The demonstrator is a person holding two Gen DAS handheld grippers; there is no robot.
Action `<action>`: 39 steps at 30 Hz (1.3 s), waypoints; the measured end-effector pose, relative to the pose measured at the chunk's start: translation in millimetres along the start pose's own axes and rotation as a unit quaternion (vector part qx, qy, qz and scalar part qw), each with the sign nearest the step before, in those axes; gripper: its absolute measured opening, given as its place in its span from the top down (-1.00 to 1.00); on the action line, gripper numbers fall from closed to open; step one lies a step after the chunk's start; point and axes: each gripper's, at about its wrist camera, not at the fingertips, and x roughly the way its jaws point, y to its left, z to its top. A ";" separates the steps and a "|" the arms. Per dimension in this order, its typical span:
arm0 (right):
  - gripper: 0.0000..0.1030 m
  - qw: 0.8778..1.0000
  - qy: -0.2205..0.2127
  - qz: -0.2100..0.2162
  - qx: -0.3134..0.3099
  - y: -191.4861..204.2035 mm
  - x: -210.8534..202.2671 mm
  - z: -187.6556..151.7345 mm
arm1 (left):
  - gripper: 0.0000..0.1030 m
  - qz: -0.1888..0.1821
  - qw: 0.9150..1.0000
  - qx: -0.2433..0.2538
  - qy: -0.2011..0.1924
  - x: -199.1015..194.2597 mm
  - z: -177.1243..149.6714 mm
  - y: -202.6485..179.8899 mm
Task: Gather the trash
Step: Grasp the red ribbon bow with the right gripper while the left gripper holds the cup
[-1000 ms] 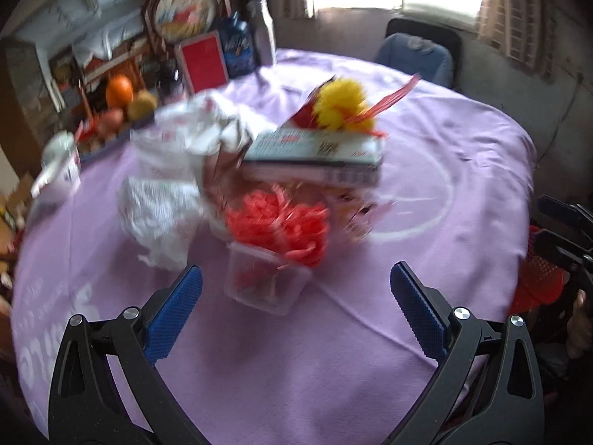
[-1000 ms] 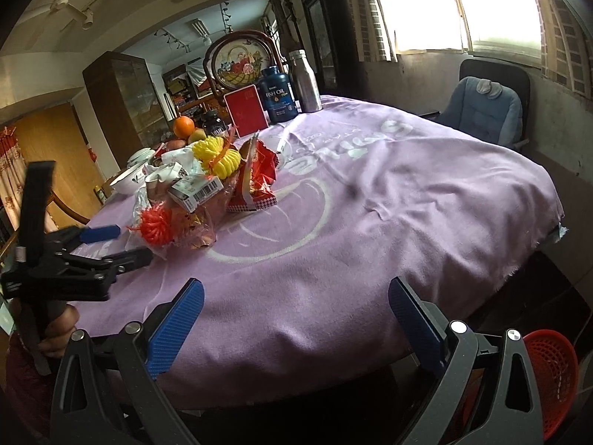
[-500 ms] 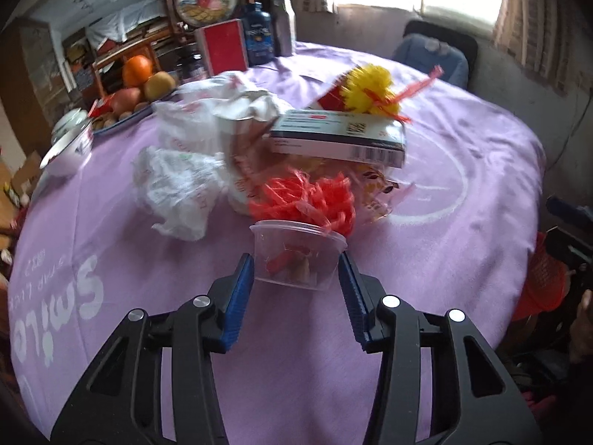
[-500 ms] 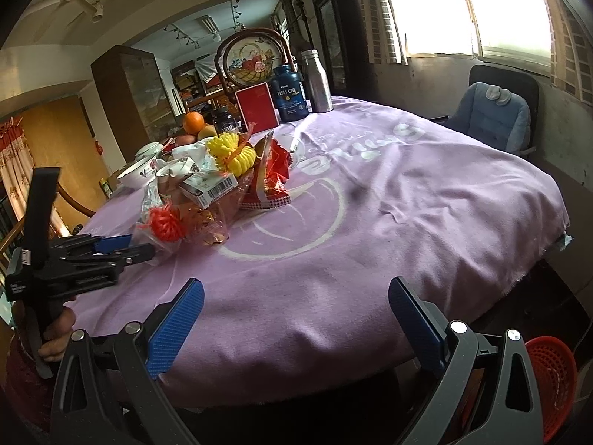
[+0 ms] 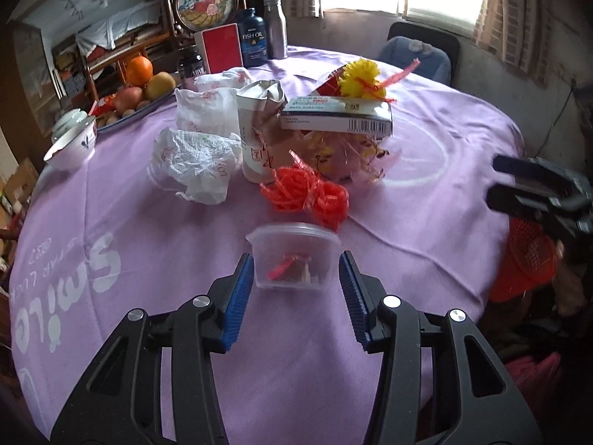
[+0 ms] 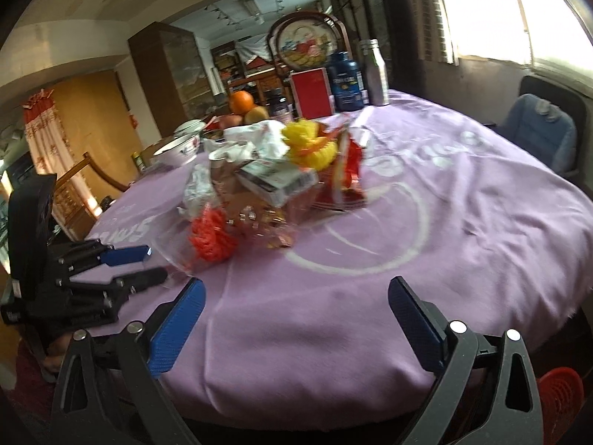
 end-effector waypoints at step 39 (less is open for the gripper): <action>0.56 0.989 0.018 0.132 0.063 -4.1 12.0 39.6 | 0.03 0.009 0.999 -0.038 0.027 16.0 6.8 4.5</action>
